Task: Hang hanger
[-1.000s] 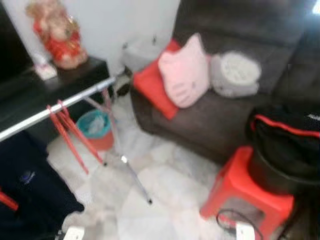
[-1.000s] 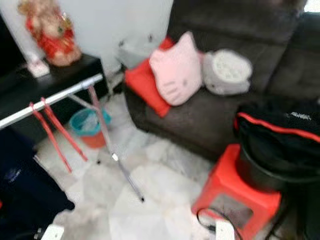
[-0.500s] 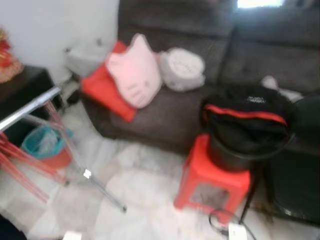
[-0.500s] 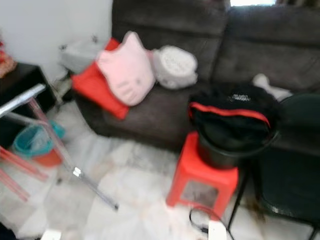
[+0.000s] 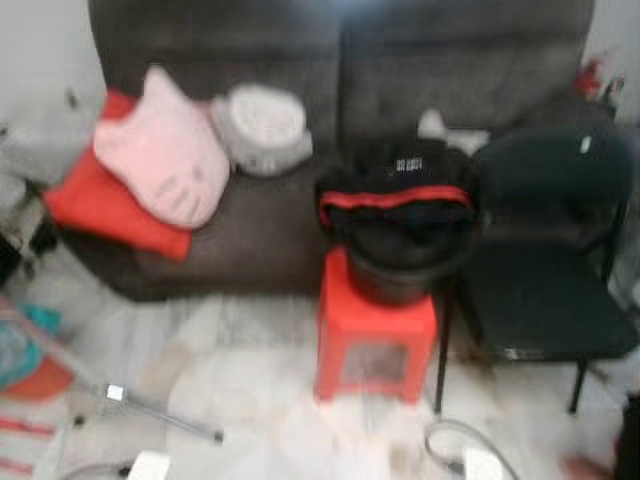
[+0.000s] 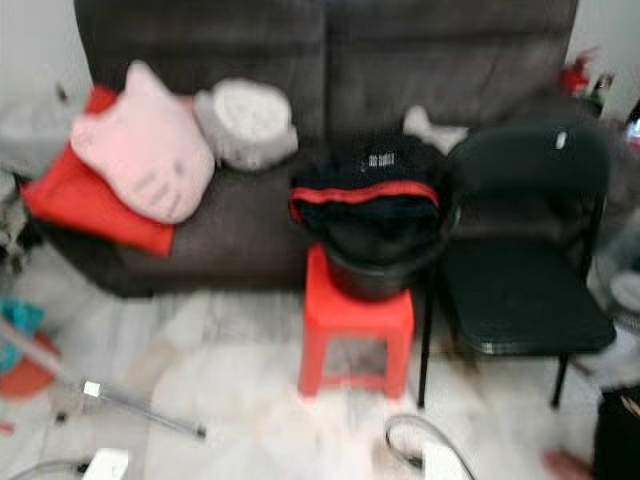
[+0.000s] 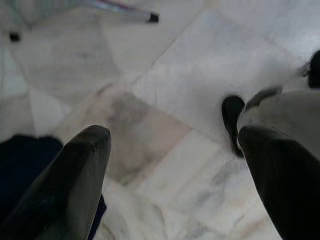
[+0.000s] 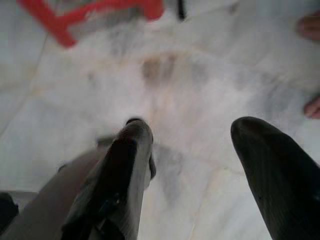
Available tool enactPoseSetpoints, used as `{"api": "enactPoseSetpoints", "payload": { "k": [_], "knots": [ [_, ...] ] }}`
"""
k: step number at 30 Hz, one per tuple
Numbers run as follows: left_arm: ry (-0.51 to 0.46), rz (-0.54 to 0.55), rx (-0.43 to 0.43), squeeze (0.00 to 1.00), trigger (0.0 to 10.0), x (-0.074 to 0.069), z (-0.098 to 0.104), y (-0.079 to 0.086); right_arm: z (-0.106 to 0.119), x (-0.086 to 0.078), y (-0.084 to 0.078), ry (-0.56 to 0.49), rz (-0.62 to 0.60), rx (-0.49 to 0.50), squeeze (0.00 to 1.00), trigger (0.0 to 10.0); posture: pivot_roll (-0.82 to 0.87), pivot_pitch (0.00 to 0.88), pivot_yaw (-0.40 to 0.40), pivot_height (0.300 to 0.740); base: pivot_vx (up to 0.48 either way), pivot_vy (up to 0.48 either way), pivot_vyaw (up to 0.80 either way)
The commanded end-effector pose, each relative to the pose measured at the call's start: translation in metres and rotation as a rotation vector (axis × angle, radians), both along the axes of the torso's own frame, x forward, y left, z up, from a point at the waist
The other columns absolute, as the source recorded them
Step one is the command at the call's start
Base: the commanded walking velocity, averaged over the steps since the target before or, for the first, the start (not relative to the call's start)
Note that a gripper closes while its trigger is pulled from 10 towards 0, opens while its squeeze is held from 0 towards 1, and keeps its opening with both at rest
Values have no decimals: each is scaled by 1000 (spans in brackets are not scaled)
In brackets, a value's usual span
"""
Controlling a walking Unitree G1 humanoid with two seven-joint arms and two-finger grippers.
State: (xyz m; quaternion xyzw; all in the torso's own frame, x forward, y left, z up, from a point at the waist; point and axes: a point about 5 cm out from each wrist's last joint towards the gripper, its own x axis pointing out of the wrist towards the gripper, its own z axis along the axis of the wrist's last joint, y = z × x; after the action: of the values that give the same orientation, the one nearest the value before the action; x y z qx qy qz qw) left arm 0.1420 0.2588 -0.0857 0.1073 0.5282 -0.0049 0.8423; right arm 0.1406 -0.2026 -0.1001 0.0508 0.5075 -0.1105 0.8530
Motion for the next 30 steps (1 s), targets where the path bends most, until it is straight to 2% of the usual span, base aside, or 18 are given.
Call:
{"api": "enactPoseSetpoints", "payload": {
  "k": [1, 4, 7, 13, 15, 16, 18, 19, 20, 21, 23, 25, 26, 27, 28, 30],
  "knots": [
    [25, 0, 10, 0, 10000, -6, -1, 4, -2, -4, 6, 10, -1, 16, 0, 10000, 27, 0, 32, 740, 0, 0, -750],
    [25, 3, 9, 0, 10000, -6, -1, 4, -1, -2, 5, -8, 5, 10, 0, 10000, 24, 0, 31, 740, 0, 0, -719],
    [23, 5, 8, 0, 10000, -5, -1, 4, 2, 4, 4, -64, 58, -9, 0, 10000, 17, 0, 32, 740, 0, 0, 0],
    [22, 6, 8, 0, 10000, -5, -1, 3, 7, 11, 3, -147, 77, -42, 0, 10000, -2, 0, 34, 740, 0, 0, 0],
    [22, 5, 8, 0, 10000, -5, -1, 4, 13, 18, 2, -222, 166, -116, 0, 10000, -19, 0, 37, 740, 0, 0, 0],
    [22, 5, 8, 0, 10000, -5, -1, 4, 13, 18, 2, -222, 166, -116, 0, 10000, -19, 0, 37, 740, 0, 0, 0],
    [22, 6, 10, 0, 10000, -5, -1, 4, 19, 24, 0, -294, 226, -196, 0, 10000, -25, 0, 36, 740, 0, 0, 0],
    [21, 7, 10, 0, 10000, -5, -1, 4, 33, 47, -5, -367, 276, -291, 0, 10000, -25, 0, 35, 740, 0, 0, 0],
    [21, 8, 10, 0, 10000, -5, -1, 4, 44, 63, -8, -422, 308, -360, 0, 10000, -25, 0, 35, 740, 0, 0, 0],
    [19, 12, 10, 0, 10000, -5, -1, 4, 64, 84, -14, -540, 330, -449, 0, 10000, -23, 0, 33, 740, 0, 0, 0],
    [19, 13, 9, 0, 10000, -5, -1, 4, 67, 85, -15, -562, 328, -454, 0, 10000, -26, 0, 35, 740, 0, 0, 0],
    [15, 22, 9, 0, 10000, -4, 0, 4, 79, 92, -20, -638, 303, -444, 0, 10000, -84, 0, 51, 740, 0, 0, 0],
    [23, 0, 16, 0, 10000, -4, 0, 4, 87, 96, -23, -712, 230, -396, 0, 10000, -83, 0, 52, 740, 0, 0, 0],
    [25, -6, 18, 0, 10000, -4, 0, 4, 89, 97, -24, -732, 210, -384, 0, 10000, -77, 0, 51, 740, 0, 0, 0],
    [22, 6, 15, 0, 10000, -4, -1, 4, 98, 101, -22, -802, 175, -356, 0, 10000, -72, 0, 50, 740, 0, 0, 0],
    [19, 13, 13, 0, 10000, -4, -1, 4, 103, 104, -18, -843, 184, -348, 0, 10000, -66, 0, 48, 740, 0, 0, 0]
  ]
}}
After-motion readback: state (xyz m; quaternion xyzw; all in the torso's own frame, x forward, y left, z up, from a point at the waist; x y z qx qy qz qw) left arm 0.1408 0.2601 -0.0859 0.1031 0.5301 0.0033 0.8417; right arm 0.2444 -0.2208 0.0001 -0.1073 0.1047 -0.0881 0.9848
